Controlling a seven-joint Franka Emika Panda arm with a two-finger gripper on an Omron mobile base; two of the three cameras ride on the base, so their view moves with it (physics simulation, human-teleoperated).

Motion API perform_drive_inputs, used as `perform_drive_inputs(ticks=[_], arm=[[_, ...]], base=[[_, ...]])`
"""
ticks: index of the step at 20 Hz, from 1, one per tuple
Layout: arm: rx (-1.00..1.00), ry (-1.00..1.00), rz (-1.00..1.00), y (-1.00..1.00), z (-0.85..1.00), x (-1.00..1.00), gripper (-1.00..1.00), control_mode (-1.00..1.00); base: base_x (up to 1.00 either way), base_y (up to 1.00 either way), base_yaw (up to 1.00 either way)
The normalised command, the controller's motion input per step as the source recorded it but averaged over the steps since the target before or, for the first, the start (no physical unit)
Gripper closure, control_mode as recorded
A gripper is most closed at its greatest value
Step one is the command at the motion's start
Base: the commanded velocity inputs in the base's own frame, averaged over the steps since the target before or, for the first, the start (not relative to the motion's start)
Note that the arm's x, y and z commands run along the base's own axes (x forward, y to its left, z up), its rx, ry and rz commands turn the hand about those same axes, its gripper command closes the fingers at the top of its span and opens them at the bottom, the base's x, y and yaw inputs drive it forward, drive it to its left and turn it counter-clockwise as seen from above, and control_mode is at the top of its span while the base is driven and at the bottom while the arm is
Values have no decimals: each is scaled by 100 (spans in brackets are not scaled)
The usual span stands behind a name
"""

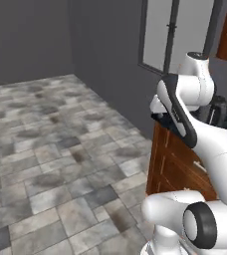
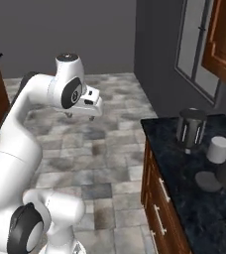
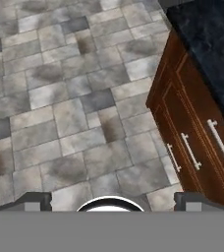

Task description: Navigate to the range hood.

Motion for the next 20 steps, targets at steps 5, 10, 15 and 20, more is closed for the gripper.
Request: perform_drive_inputs(ticks=[5, 10, 15, 20], arm=[[0, 0, 0, 0, 0, 0, -100, 100], [0, 0, 0, 0, 0, 0, -100, 100], [0, 0, 0, 0, 0, 0, -100, 100], [0, 0, 0, 0, 0, 0, -100, 100]], base=[[7, 1, 68], [31, 0, 63], [46, 0, 60], [89, -1, 50]])
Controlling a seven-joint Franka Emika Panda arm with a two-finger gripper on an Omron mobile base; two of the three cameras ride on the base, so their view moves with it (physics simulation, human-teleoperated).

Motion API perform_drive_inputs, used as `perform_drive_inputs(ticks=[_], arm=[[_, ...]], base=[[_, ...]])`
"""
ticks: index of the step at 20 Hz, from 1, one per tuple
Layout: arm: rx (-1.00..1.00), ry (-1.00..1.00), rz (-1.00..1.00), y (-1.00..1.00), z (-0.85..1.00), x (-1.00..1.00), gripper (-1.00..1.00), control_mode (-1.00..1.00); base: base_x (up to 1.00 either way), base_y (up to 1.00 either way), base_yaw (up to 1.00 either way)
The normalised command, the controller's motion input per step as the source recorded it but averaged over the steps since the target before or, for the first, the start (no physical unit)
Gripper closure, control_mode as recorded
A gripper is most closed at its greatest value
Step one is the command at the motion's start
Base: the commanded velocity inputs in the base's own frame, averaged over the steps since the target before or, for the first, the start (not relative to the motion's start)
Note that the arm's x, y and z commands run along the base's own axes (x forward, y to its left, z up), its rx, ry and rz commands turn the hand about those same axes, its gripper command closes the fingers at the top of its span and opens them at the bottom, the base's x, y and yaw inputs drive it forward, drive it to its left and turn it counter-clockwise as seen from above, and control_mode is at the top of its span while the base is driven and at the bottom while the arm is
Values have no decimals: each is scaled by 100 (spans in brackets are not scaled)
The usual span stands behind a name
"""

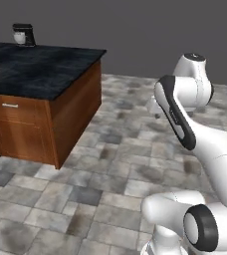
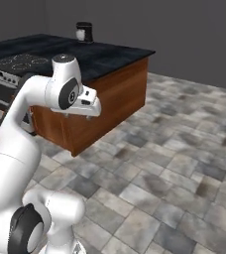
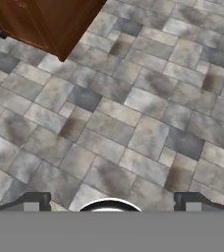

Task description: Navigate to the range hood.

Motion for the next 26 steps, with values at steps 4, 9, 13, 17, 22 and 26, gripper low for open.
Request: perform_drive_inputs(ticks=[4, 9, 13, 17, 22, 26], arm=[[0, 0, 0, 0, 0, 0, -100, 100], [0, 0, 0, 0, 0, 0, -100, 100], [0, 0, 0, 0, 0, 0, -100, 100], [0, 0, 0, 0, 0, 0, -100, 100], [0, 0, 0, 0, 0, 0, -100, 100], [0, 0, 0, 0, 0, 0, -100, 100]], base=[[100, 0, 36], [100, 1, 14], [100, 48, -4], [99, 100, -11], [92, 100, -14], [85, 100, -13]])
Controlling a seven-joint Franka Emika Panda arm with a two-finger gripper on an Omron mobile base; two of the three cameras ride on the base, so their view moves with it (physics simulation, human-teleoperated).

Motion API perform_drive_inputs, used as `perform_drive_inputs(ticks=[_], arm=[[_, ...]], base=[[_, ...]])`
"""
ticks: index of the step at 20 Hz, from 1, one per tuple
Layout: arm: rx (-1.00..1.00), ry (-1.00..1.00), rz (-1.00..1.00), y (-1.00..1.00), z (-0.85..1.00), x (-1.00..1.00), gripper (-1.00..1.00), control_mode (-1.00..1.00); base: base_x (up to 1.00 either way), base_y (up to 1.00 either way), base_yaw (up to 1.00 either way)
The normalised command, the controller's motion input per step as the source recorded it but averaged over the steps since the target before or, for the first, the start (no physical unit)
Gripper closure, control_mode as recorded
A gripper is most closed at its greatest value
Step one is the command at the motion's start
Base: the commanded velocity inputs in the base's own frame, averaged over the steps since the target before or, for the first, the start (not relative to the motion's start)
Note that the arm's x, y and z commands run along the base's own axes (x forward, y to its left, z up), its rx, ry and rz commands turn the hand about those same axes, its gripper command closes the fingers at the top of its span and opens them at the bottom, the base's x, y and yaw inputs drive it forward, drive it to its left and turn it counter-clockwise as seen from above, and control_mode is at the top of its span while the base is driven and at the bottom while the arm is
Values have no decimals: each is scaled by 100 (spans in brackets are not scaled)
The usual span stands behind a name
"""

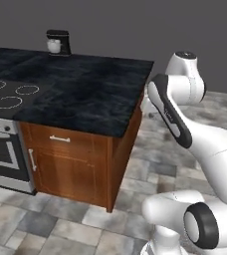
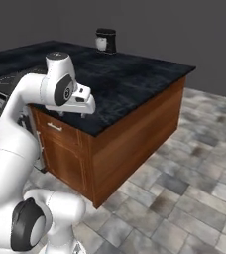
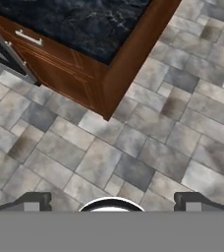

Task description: Navigate to the range hood.

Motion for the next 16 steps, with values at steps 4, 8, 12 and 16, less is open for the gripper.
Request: perform_drive_inputs(ticks=[4, 8, 12, 16], arm=[[0, 0, 0, 0, 0, 0, -100, 100], [0, 0, 0, 0, 0, 0, -100, 100], [0, 0, 0, 0, 0, 0, -100, 100], [0, 0, 0, 0, 0, 0, -100, 100]], base=[[100, 100, -14], [100, 100, -16], [93, 100, -17], [67, 100, -19]])
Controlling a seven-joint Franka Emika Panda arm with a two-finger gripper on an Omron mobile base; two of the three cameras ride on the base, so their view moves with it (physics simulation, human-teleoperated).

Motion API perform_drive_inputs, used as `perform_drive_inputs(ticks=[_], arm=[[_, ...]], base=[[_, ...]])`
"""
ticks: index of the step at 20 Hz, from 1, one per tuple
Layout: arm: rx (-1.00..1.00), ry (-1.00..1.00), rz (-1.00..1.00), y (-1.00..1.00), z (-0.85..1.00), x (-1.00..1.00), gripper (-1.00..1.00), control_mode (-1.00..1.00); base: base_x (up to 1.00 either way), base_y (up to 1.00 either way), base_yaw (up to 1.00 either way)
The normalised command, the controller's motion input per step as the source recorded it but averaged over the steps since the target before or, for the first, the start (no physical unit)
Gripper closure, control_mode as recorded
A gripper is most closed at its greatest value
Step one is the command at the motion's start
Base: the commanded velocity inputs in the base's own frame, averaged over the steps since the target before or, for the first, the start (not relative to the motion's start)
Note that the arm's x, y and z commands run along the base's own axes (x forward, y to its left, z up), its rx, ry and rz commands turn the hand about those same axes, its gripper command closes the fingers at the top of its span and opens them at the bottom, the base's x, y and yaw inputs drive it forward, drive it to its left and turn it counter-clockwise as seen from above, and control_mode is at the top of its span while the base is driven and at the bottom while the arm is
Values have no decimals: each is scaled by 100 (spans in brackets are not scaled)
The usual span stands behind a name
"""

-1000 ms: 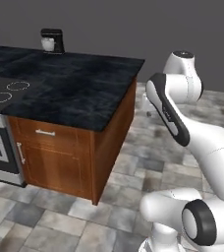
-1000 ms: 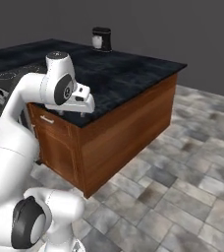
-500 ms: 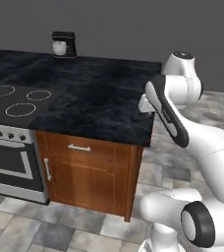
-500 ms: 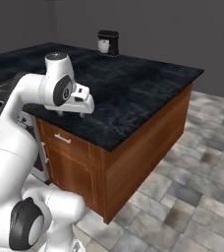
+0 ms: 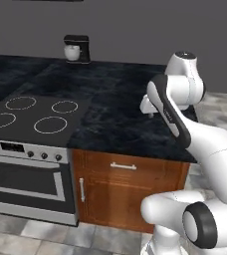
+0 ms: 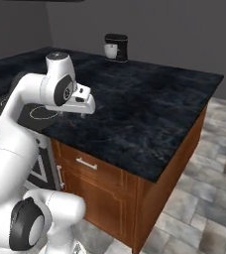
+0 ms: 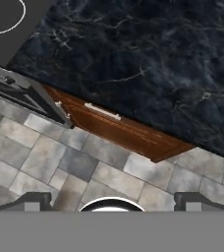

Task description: Navigate to the range hood.

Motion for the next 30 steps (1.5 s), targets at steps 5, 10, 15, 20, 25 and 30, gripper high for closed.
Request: perform_drive_inputs(ticks=[5, 10, 15, 20, 25, 30], arm=[[0, 0, 0, 0, 0, 0, -100, 100], [0, 0, 0, 0, 0, 0, -100, 100], [0, 0, 0, 0, 0, 0, -100, 100], [0, 0, 0, 0, 0, 0, -100, 100], [0, 0, 0, 0, 0, 0, -100, 100], [0, 0, 0, 0, 0, 0, -100, 100]], base=[[57, 100, -22], [25, 100, -25], [42, 100, -25], [35, 100, -27], [43, 95, -36], [95, 96, -30]])
